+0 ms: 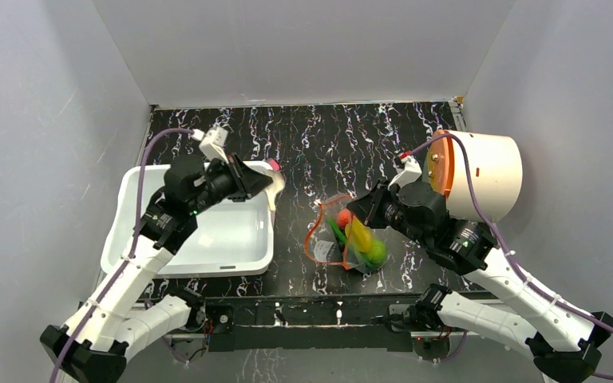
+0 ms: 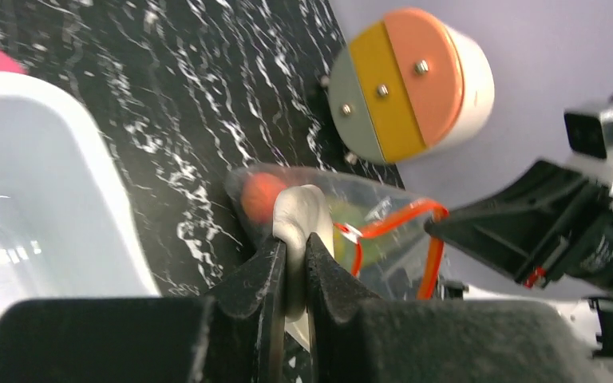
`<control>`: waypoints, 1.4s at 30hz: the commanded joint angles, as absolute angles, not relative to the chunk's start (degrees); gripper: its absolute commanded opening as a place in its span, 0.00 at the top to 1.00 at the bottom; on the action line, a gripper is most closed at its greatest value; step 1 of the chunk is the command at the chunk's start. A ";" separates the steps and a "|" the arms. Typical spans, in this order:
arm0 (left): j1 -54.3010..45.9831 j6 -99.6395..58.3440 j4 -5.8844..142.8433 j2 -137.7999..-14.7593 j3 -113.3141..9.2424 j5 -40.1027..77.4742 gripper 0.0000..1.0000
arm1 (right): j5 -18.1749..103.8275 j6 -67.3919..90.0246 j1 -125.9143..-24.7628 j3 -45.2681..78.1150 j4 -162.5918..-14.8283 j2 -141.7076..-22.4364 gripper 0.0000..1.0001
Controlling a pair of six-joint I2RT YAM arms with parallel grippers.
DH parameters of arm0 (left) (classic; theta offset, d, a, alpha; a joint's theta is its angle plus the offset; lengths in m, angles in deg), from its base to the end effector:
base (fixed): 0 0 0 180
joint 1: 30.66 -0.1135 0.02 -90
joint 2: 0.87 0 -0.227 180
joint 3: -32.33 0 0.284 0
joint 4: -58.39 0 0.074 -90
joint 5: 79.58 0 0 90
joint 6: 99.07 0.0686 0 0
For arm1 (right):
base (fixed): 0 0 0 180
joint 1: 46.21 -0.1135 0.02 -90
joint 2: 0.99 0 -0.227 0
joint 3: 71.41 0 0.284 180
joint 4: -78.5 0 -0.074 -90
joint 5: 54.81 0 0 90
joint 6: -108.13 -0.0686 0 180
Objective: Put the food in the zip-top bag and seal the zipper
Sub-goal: Place the fake vegetable in the zipper food storage bag.
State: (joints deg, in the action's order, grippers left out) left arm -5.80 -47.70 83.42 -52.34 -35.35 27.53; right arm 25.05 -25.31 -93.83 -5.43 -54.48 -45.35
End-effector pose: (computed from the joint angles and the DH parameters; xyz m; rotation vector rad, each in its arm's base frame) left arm 0.2539 -0.1399 0.3490 0.0148 1.8409 -1.0567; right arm 0.1771 0.1762 0.3161 0.0412 2.1073 0.8186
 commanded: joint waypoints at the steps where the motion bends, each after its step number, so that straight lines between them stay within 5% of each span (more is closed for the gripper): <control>1: 3.74 -48.54 78.60 -52.68 -33.52 21.32 0.95 | 25.93 -26.33 -93.93 -3.72 -63.34 -44.73 1.00; 11: 19.06 -46.62 73.07 -59.52 -35.30 12.95 0.96 | 27.06 -25.45 -93.94 -2.38 -63.70 -47.48 1.00; 30: 23.63 -43.08 69.55 -64.77 -31.85 11.87 0.93 | 28.75 -27.92 -93.94 -1.58 -63.51 -46.89 1.00; 32: 23.66 -42.67 70.53 -65.25 -32.10 11.10 0.87 | 28.96 -27.97 -93.96 -1.79 -63.35 -46.31 1.00; 37: 23.70 -42.00 70.88 -65.15 -33.14 12.90 0.52 | 31.03 -27.81 -93.97 -4.21 -63.04 -45.53 1.00; 42: 23.66 -33.54 71.02 -63.46 -33.40 18.42 0.45 | 31.85 -22.29 -93.94 -4.46 -61.08 -44.15 1.00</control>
